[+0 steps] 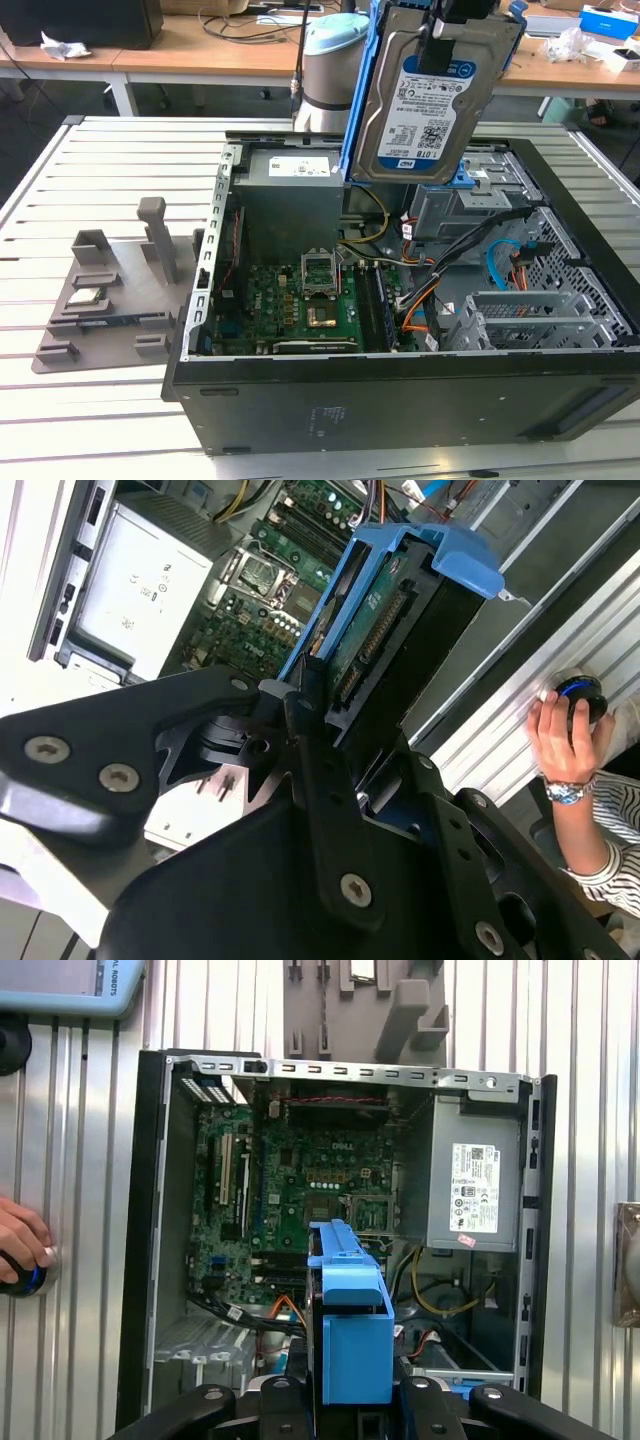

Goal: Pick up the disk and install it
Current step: 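Pick up the disk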

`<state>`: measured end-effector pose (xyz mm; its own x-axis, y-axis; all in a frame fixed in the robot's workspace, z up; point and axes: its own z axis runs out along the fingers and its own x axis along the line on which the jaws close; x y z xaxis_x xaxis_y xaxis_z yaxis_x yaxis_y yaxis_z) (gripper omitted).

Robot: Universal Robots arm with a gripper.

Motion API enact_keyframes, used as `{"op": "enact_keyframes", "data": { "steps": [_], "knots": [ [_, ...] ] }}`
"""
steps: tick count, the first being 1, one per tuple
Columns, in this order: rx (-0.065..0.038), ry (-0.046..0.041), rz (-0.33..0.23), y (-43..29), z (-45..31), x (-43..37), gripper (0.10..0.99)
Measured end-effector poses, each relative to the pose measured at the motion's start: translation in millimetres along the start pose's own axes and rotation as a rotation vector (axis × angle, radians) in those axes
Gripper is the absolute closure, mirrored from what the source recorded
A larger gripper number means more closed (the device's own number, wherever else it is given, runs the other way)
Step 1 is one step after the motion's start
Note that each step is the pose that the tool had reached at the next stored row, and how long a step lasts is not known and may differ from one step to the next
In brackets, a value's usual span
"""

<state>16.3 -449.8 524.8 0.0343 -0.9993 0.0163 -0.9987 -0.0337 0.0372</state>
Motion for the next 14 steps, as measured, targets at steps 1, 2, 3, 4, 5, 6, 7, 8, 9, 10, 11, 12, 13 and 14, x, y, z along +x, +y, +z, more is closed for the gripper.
{"op": "enact_keyframes", "data": {
  "steps": [1, 2, 3, 4, 5, 6, 7, 8, 9, 10, 11, 12, 13, 14],
  "knots": [
    [0.0, 0.0001, 0.0, 0.0, 0.0, 0.7, 0.722],
    [0.0, 0.0004, 0.0, 0.1, 0.1, 2.2, 0.722],
    [0.0, 0.0005, 0.0, 0.1, 0.2, 3.5, 0.722],
    [0.0, 0.0007, 0.0, 0.2, 0.3, 5.1, 0.722],
    [0.0, 0.0008, 0.0, 0.2, 0.3, 6.5, 0.722],
    [0.0, 0.0011, 0.0, 0.3, 0.4, 8.3, 0.722],
    [0.0, 0.0014, 0.0, 0.3, 0.5, 10.0, 0.722],
    [0.0, 0.0016, 0.0, 0.4, 0.6, 11.7, 0.722],
    [0.0, 0.0017, 0.0, 0.4, 0.6, 13.2, 0.722],
    [0.0, 0.0018, 0.0, 0.5, 0.7, 14.6, 0.722],
    [0.0, 0.0019, 0.0, 0.5, 0.7, 15.5, 0.722],
    [0.0, 0.002, 0.0, 0.6, 0.8, 16.9, 0.722],
    [0.0, 0.0023, 0.0, 0.7, 0.9, 19.9, 0.722],
    [0.0, 0.0025, 0.0, 0.7, 1.0, 21.6, 0.722]
  ]
}}
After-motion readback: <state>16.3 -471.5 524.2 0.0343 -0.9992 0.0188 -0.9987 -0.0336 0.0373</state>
